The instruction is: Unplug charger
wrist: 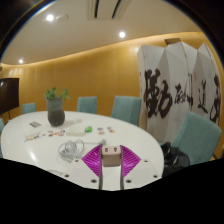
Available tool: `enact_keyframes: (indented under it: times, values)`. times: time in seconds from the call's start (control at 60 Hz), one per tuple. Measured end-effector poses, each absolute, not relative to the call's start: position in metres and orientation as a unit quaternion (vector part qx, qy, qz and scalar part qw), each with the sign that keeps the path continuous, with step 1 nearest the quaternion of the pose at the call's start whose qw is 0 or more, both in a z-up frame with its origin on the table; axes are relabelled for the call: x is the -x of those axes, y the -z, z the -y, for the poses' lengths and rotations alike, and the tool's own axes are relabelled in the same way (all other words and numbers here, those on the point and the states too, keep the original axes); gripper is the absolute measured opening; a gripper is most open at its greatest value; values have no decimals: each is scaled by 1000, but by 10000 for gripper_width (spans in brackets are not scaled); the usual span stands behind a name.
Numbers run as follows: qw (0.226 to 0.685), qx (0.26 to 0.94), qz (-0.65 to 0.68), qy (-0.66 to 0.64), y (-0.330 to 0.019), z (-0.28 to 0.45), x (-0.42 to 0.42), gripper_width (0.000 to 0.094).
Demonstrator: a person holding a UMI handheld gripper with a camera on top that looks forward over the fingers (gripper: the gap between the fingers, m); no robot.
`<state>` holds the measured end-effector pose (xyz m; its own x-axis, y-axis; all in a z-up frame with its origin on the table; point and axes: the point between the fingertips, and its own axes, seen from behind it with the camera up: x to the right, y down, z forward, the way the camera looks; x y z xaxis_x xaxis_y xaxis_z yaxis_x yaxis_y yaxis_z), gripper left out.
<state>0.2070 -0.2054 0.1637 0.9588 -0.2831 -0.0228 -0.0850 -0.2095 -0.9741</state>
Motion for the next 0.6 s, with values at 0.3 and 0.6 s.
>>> enact_keyframes:
  times: [0.3,0.6]
  values:
    - [497,852,-158,46,-26,189,-243,340]
    - [518,837,-141,103,-50,212,-245,860]
